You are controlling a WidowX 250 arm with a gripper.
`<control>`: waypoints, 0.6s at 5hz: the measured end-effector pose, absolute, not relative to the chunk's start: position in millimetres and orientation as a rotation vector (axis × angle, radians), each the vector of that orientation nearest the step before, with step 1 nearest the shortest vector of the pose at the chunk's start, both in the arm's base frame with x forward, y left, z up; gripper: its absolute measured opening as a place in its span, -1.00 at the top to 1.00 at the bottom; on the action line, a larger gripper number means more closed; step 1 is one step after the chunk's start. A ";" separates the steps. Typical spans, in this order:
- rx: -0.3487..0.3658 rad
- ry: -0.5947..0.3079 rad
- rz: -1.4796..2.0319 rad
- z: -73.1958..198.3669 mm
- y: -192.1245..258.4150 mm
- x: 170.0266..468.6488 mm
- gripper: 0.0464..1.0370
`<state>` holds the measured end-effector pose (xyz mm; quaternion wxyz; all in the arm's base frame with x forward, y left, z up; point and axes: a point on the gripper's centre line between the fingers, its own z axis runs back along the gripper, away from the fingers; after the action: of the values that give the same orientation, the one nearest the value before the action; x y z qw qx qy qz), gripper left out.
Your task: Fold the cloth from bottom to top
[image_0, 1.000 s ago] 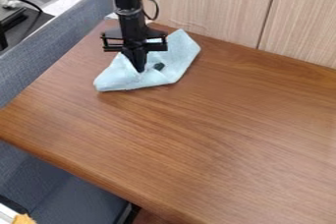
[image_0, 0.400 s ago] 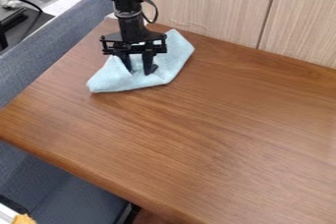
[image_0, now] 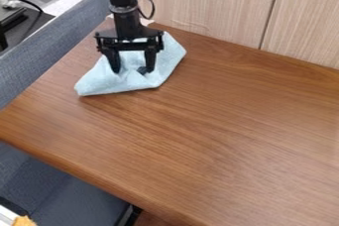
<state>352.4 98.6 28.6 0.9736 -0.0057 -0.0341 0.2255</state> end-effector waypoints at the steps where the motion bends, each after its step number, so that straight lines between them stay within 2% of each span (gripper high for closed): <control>1: -0.010 -0.109 0.468 49.9 97.6 349.0 -0.93; 3: 0.017 -0.241 0.495 109.7 99.2 342.1 -0.93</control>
<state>342.1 99.2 109.7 0.9623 0.0086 -0.1192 0.2444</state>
